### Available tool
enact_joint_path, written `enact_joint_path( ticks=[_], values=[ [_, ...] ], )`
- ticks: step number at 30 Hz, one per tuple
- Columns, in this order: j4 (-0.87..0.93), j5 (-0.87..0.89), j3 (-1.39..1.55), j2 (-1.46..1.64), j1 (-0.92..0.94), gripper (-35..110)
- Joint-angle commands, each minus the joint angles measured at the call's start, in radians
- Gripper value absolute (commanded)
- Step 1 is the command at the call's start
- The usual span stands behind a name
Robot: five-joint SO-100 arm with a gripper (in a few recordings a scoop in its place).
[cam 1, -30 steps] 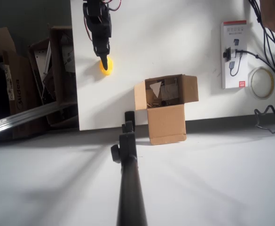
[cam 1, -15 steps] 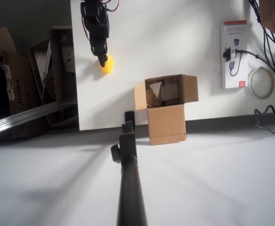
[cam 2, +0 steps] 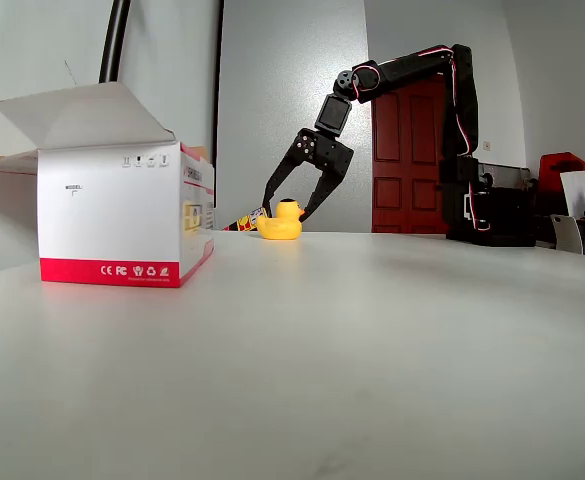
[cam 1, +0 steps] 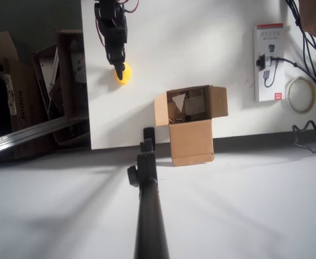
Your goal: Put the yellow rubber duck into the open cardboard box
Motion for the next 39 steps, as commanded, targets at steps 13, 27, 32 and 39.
enact_joint_path(
  ticks=[13,27,32,39],
  values=[
    [0.046,0.005,-0.034,0.067,-0.044,26],
    [0.044,0.000,-0.041,0.054,-0.023,13],
    [0.041,0.003,-0.043,0.051,-0.015,9],
    [0.044,0.005,-0.043,0.074,-0.017,6]
  ],
)
